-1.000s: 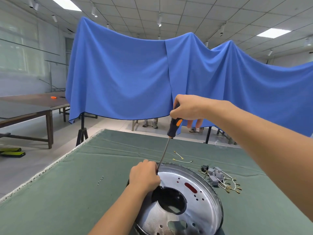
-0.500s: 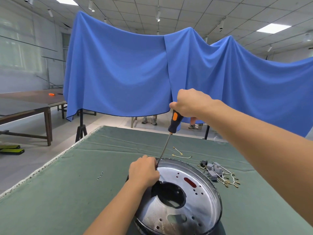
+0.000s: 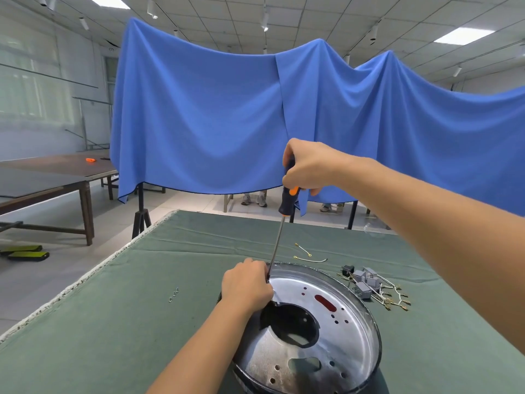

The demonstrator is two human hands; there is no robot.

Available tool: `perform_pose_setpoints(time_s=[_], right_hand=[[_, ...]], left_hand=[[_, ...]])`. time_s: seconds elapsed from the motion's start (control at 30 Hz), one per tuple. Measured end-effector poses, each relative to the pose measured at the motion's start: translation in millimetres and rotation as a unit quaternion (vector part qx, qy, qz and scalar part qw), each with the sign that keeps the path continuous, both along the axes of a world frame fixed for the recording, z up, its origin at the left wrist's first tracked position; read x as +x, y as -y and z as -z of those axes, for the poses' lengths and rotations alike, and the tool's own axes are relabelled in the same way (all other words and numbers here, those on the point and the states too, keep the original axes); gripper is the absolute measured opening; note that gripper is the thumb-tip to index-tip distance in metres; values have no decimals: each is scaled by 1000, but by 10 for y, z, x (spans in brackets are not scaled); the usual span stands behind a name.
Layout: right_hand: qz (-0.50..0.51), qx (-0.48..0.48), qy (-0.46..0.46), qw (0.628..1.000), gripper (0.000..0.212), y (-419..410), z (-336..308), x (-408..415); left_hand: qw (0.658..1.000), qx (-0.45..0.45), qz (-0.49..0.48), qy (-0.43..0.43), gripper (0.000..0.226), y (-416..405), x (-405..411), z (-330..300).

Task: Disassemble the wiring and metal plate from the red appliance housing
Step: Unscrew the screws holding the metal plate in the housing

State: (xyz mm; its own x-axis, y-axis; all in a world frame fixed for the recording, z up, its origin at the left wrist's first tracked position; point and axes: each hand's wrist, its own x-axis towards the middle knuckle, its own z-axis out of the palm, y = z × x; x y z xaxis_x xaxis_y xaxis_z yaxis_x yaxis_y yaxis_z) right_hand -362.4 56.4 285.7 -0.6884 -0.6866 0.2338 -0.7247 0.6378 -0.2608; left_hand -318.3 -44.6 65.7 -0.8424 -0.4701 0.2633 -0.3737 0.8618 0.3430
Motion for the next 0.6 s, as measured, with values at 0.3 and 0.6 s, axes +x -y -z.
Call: perform_pose_setpoints(time_s=[0.3, 0.6], right_hand=[[29, 41, -63, 997, 24, 0, 20, 89], [33, 9, -78, 996, 22, -53, 38, 121]], left_hand=[[1000, -4, -1, -5, 27, 8, 15, 3], [1000, -7, -1, -8, 26, 15, -1, 15]])
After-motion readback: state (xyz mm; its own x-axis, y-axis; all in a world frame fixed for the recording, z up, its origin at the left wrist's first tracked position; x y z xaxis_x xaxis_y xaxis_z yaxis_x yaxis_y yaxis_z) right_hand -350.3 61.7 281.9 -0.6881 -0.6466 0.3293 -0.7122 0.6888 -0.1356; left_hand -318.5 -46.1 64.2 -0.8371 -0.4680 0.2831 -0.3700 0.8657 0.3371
